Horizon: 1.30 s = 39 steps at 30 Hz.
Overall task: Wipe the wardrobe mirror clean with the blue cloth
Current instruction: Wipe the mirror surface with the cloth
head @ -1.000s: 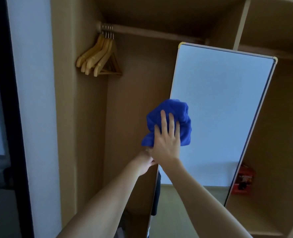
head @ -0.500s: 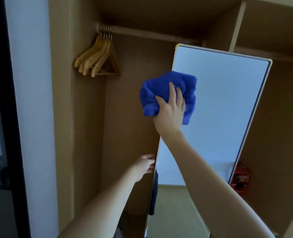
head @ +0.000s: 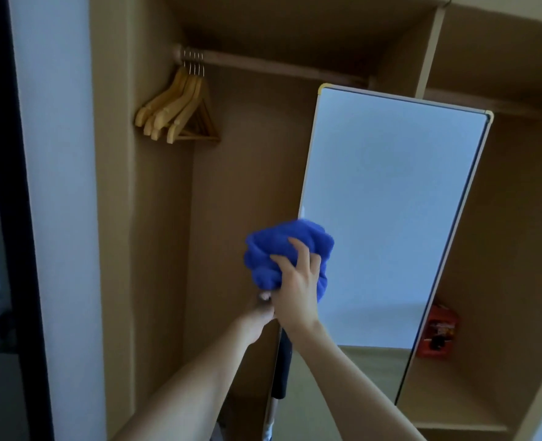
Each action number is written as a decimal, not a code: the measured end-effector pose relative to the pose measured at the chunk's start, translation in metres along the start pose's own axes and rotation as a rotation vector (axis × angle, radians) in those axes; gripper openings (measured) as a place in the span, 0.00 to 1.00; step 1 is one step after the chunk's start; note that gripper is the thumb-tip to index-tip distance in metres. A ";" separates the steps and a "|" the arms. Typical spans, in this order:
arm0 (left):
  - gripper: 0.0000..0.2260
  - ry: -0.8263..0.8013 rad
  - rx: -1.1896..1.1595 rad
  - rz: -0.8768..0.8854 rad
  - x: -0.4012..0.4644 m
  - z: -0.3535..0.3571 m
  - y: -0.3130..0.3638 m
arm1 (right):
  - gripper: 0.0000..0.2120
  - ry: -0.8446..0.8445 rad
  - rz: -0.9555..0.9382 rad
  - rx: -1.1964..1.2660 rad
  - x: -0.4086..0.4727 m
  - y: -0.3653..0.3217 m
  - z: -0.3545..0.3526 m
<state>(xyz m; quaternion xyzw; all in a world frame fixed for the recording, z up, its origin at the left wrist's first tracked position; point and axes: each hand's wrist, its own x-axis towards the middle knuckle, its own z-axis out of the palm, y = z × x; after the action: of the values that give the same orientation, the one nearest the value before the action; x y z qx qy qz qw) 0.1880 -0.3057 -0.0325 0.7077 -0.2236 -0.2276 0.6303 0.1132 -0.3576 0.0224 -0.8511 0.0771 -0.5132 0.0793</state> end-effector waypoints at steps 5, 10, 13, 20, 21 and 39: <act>0.17 -0.029 0.142 -0.063 0.019 0.004 -0.014 | 0.14 0.341 -0.147 -0.075 0.076 -0.030 -0.034; 0.19 -0.048 0.112 -0.090 0.018 0.003 -0.024 | 0.14 0.087 -0.091 -0.319 0.067 0.006 -0.002; 0.18 -0.061 0.059 -0.088 0.016 0.000 -0.024 | 0.17 -0.046 -0.073 -0.337 0.008 0.026 0.030; 0.11 -0.068 0.041 0.002 -0.005 -0.007 -0.058 | 0.16 -0.179 0.080 -0.160 -0.077 0.031 0.048; 0.12 -0.039 0.092 -0.006 -0.009 -0.007 -0.057 | 0.15 -0.142 0.090 -0.136 -0.071 0.025 0.044; 0.06 -0.077 0.272 -0.117 -0.001 0.007 -0.065 | 0.20 -0.231 0.037 -0.213 -0.082 0.044 0.053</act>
<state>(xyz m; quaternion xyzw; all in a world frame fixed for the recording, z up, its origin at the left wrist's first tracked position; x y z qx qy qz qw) 0.1849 -0.3044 -0.0974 0.7892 -0.2348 -0.2586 0.5052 0.1204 -0.3803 -0.0819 -0.9066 0.1371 -0.3991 0.0066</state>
